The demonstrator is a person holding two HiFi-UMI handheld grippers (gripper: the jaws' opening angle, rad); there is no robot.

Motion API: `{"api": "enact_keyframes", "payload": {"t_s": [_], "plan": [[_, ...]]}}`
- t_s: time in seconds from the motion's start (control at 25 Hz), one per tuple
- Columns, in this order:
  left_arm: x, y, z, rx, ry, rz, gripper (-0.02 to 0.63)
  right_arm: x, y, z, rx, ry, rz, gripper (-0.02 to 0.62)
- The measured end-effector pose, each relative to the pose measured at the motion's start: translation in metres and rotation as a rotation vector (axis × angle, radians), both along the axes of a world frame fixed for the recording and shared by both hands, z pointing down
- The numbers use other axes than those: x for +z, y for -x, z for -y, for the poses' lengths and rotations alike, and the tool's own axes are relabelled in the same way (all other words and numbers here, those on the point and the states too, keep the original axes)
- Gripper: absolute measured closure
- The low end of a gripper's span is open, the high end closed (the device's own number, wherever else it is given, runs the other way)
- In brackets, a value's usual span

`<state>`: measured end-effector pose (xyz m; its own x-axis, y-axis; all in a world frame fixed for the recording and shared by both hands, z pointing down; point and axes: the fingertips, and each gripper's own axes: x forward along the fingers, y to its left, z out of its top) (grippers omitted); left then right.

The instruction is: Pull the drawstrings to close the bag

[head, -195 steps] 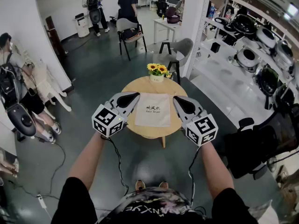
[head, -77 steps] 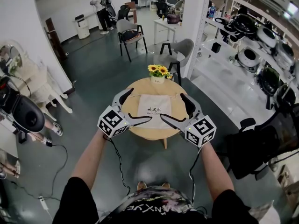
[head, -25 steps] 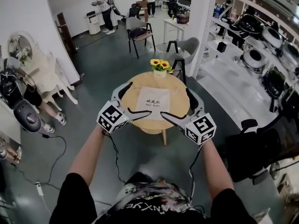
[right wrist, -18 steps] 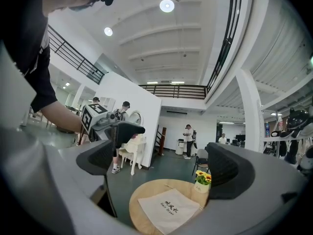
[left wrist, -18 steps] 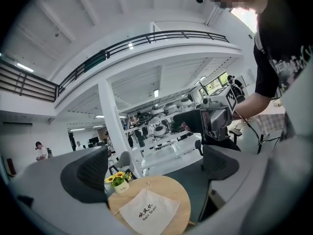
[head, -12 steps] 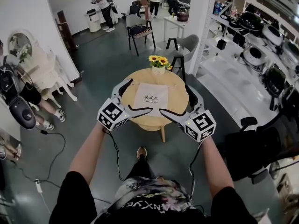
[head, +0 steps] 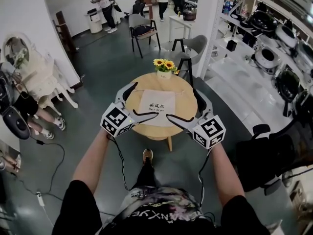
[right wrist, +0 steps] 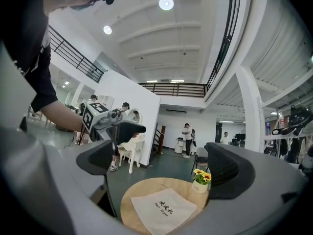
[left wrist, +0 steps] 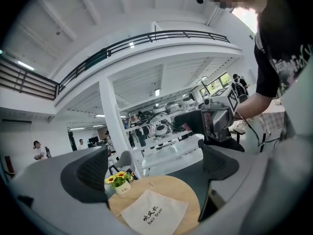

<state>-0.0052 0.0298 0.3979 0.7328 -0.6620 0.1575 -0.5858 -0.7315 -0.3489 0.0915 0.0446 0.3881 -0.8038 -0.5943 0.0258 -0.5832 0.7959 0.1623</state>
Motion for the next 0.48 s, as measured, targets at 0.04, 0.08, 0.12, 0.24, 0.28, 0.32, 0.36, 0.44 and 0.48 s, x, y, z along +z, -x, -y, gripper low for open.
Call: {"api": "enact_keyframes", "payload": {"t_s": [0.04,0.08,0.12,0.24,0.28,0.32,0.36,0.44,0.48], "plan": [[0.002,0.001,0.007,0.001,0.002,-0.003,0.018,0.002,0.0,0.007,0.003,0.003,-0.001,0.009],[0.003,0.002,0.015,0.002,0.004,-0.005,0.02,0.003,0.001,0.015,0.006,0.006,-0.002,0.009],[0.005,0.004,0.023,0.004,0.007,-0.007,0.02,0.005,0.003,0.022,0.008,0.009,-0.003,0.009],[0.012,0.01,0.045,0.007,0.02,-0.011,0.018,0.011,0.008,0.044,0.01,0.017,-0.009,0.009],[0.013,0.012,0.053,0.008,0.023,-0.014,0.019,0.012,0.01,0.051,0.01,0.019,-0.012,0.009],[0.015,0.013,0.06,0.01,0.026,-0.017,0.02,0.013,0.012,0.058,0.013,0.023,-0.012,0.009],[0.016,0.015,0.067,0.011,0.029,-0.02,0.019,0.014,0.013,0.065,0.018,0.027,-0.011,0.009],[0.019,0.018,0.081,0.013,0.035,-0.023,0.02,0.016,0.016,0.08,0.023,0.034,-0.008,0.009],[0.021,0.02,0.089,0.014,0.038,-0.025,0.02,0.018,0.017,0.087,0.024,0.037,-0.008,0.009]]}}
